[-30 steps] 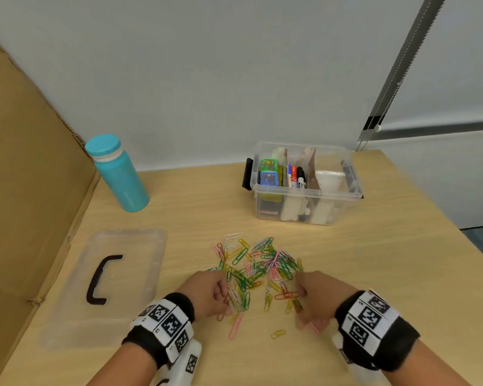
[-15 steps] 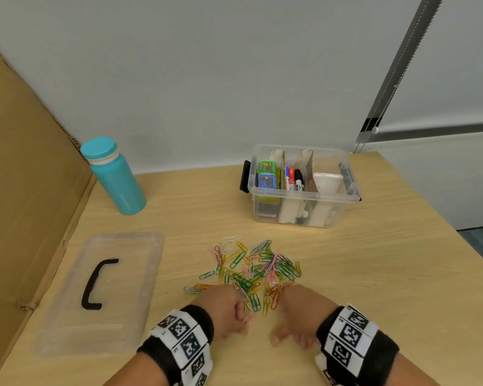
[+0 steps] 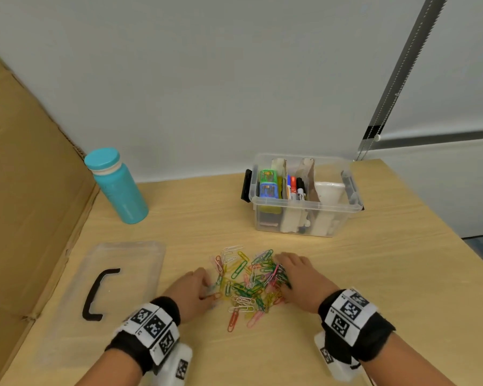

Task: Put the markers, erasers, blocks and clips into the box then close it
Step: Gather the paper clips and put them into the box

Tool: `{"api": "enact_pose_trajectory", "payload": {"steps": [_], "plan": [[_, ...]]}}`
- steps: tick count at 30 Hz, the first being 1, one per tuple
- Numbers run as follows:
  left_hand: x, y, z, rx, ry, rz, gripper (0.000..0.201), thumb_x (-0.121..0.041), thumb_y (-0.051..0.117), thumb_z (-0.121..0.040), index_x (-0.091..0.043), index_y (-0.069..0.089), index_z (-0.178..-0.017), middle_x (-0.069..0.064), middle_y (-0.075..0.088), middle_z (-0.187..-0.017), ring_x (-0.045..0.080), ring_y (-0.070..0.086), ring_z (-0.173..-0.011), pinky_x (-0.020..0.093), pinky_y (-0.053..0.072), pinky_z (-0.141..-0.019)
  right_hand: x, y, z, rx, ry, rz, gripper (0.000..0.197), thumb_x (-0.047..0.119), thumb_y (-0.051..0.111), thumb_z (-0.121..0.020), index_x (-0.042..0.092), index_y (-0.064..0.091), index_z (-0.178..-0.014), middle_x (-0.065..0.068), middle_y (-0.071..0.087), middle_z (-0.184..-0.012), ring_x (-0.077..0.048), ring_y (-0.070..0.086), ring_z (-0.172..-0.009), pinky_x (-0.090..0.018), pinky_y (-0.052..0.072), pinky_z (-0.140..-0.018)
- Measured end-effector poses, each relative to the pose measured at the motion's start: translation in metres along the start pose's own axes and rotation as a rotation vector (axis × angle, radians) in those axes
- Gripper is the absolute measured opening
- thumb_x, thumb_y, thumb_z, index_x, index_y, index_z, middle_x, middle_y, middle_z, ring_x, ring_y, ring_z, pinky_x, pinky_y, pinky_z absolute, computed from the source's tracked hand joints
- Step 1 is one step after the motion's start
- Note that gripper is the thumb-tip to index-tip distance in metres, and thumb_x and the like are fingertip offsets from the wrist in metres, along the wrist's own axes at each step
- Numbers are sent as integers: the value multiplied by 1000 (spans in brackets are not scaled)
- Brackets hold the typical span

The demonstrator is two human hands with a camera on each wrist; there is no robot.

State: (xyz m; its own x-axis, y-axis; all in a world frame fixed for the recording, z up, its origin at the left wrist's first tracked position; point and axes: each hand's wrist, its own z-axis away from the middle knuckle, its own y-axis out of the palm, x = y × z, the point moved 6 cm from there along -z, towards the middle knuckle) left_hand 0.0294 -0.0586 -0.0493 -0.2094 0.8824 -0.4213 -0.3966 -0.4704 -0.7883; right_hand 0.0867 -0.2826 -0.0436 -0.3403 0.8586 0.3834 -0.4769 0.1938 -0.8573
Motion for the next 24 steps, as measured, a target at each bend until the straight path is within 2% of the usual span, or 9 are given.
{"api": "enact_pose_trajectory", "payload": {"steps": [2,3,5,8,10,13,16,20,24], "plan": [[-16,19,0,45,63,171,29,-33,63,-85,-23,48,-107,-1,59,-95,17,60,-81,30,52,-73,9,13,3,23,-51,44,66,17,42,-95,18,9,-152,-1,9,-159,-26,6,-146,-38,19,-119],[-24,25,-1,72,78,258,27,-27,62,-86,-23,49,-109,0,60,-96,21,63,-86,34,55,-78,10,15,5,24,-72,61,66,13,40,-94,18,9,-152,0,10,-159,-25,7,-146,-37,20,-119],[-35,30,-6,70,107,372,23,-17,57,-88,-24,50,-109,-2,58,-93,22,64,-88,35,56,-83,10,7,9,22,-95,65,64,7,40,-92,18,17,-151,0,23,-154,-23,23,-141,-35,29,-114],[-39,1,-23,-182,111,213,23,-14,50,-91,-26,51,-111,-3,53,-105,10,55,-86,24,50,-85,7,-19,-2,-33,-104,76,58,2,42,-88,18,33,-144,-1,39,-142,-21,43,-126,-36,43,-102],[-38,-20,-35,-307,94,77,35,-11,45,-93,-22,48,-126,-1,45,-124,14,48,-107,28,44,-98,14,-31,-17,-63,-146,112,58,2,45,-88,18,34,-143,-1,37,-143,-22,42,-126,-39,44,-101],[-42,-21,-54,-211,89,-92,55,-8,38,-93,-19,28,-146,2,31,-143,22,32,-128,36,34,-109,30,-19,-35,26,-204,148,61,8,43,-92,18,23,-148,0,21,-155,-22,25,-139,-42,34,-111],[-45,-9,-55,-129,130,-237,53,-16,35,-95,-22,27,-146,2,30,-144,24,30,-126,39,35,-107,32,3,-38,109,-225,241,62,14,42,-93,18,17,-150,-2,11,-159,-23,13,-144,-42,25,-116],[-50,12,-32,-89,163,-251,48,-40,32,-98,-26,31,-144,0,32,-138,22,32,-122,39,36,-104,16,4,-16,34,-271,261,55,23,45,-94,18,27,-146,-2,27,-147,-22,28,-133,-37,39,-105],[-60,22,-4,-71,162,-162,77,-62,48,-85,-26,22,-147,-4,26,-140,17,26,-127,32,31,-109,-4,-5,6,52,-269,174,63,39,51,-90,23,26,-146,3,29,-141,-16,32,-125,-33,42,-102]]}}
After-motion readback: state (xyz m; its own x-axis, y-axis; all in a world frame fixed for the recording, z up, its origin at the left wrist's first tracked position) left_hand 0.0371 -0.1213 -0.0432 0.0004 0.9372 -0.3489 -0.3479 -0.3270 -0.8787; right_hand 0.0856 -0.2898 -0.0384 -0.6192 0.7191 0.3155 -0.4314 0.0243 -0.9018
